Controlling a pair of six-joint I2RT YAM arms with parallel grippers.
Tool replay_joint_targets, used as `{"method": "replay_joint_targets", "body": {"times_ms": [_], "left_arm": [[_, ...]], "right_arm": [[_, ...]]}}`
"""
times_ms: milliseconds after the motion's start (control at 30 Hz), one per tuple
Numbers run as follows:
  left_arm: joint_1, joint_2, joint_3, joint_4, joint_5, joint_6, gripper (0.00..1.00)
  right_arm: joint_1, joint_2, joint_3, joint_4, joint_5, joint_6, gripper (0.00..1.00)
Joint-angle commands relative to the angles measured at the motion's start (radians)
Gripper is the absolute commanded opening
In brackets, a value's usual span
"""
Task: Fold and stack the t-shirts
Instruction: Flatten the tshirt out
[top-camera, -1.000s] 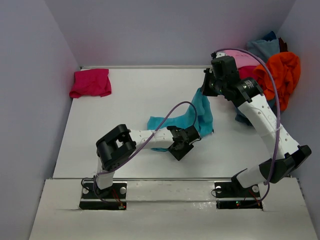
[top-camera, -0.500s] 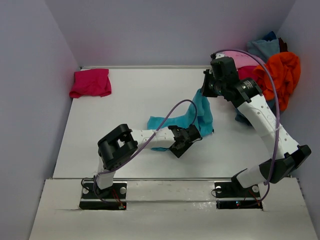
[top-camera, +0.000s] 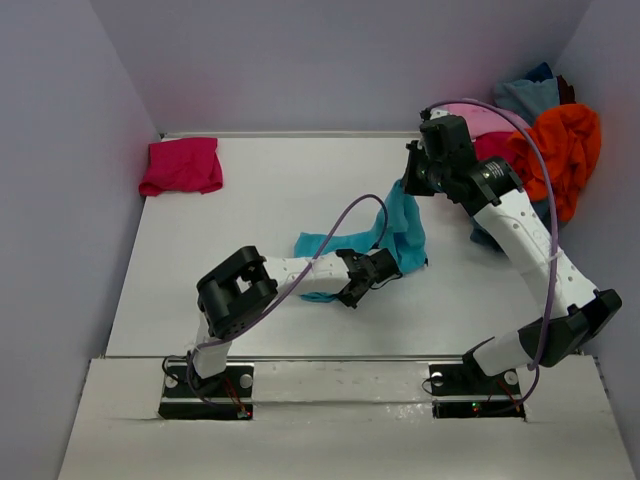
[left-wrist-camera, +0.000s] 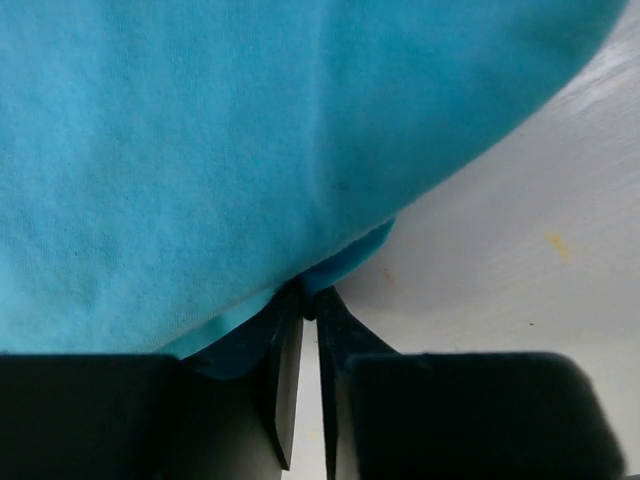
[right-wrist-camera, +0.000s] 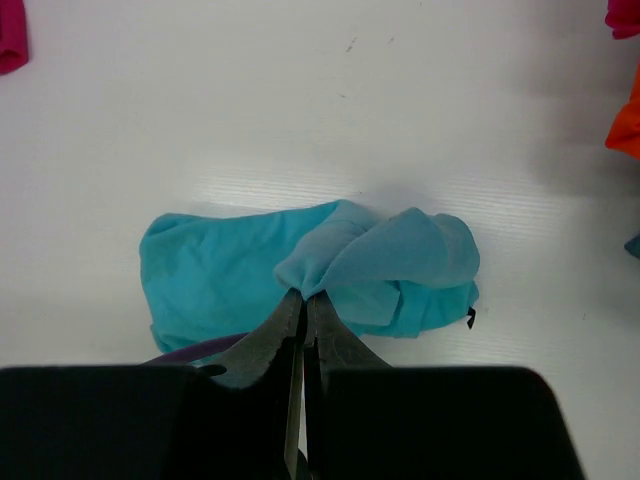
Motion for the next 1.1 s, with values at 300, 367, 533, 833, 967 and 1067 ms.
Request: {"method": "replay_joint_targets", "body": {"times_ms": [300,367,533,833,967,1067], "left_arm": [[0.018,-0.073,-0.002,-0.119,-0.159,-0.159,0.06],[0.018,-0.119,0.013,-0.157,-0.189,-0.195,0.06],[0.018,-0.226,0.082,-0.279,-0.289,-0.287,0.06],[-0.057,-0.318,0.153,-0.526,-0.464,-0.490,0.06],[-0.117,-0.375,0.158,-0.573,-0.512,-0.619,0.06],[-0.126,-0.428,0.130,-0.575,-0.506,-0.708,0.06]], "right_arm": [[0.008,-0.043,0.018,0.025,0.008,-0.002,0.07],[0.008,-0.045,0.030,0.012,0.019,-0.004,0.07],[0.008,-0.071,0.035,0.005,0.025,-0.005,0.07],[0.008,-0.131,0.018,-0.002,0.024,0.001,0.07],[0.008,-0.181,0.005,-0.001,0.042,0.004,0.07],[0.008,-0.211,-0.001,-0.016,0.057,-0.001,0.07]]}}
